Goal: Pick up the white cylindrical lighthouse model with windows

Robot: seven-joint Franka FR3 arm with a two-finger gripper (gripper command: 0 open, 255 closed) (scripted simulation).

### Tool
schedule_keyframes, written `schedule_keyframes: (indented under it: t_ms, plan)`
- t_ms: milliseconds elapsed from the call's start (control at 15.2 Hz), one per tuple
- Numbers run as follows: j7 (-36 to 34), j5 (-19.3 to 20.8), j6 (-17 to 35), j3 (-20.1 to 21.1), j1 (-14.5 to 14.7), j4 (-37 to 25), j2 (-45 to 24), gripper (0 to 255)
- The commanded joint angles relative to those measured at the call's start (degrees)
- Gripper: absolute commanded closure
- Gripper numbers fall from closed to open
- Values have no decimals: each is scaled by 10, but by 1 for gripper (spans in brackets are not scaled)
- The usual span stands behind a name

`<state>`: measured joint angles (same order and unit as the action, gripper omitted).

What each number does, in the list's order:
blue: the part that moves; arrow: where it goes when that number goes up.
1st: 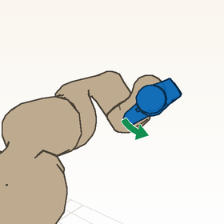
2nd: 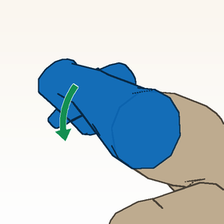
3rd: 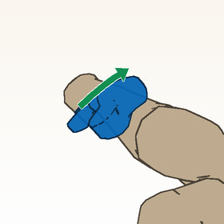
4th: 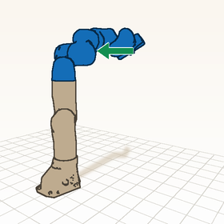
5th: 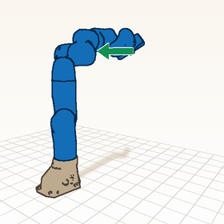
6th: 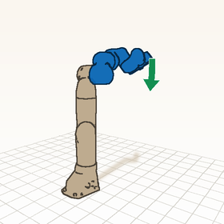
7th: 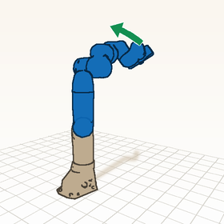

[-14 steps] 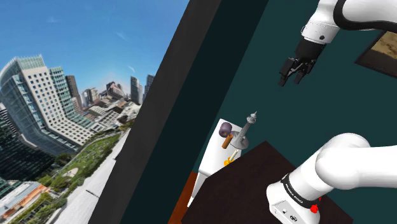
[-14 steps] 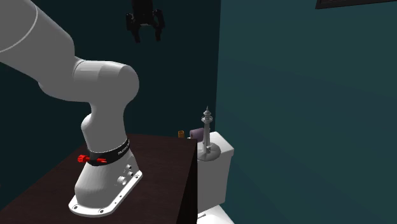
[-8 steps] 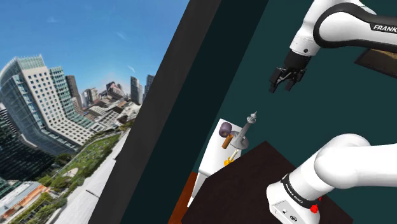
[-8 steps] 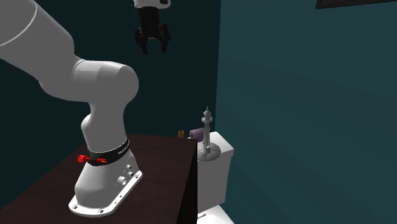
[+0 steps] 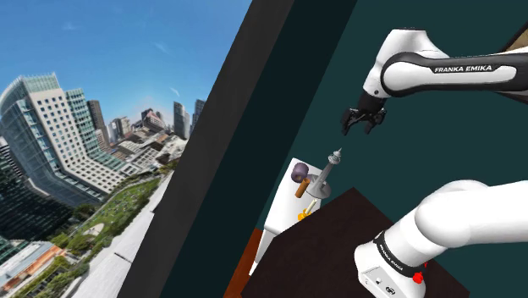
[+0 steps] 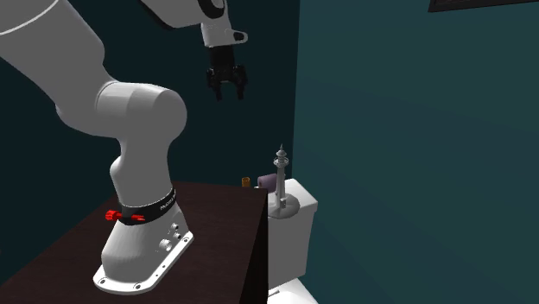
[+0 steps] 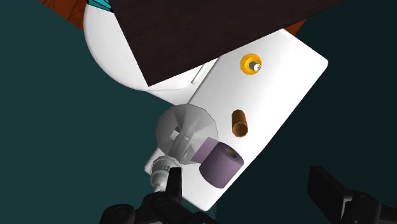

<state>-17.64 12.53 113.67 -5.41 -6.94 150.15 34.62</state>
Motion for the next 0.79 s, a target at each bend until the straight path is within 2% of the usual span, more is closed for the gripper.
schedule_keyframes:
  t_ms: [0, 330, 726]
  plan:
    - [-23, 13, 50, -3, -13, 14, -32, 0]
    - [-81, 49, 162, -11, -47, 23, -129, 0]
    - [-164, 104, 283, -23, -89, 4, -264, 0]
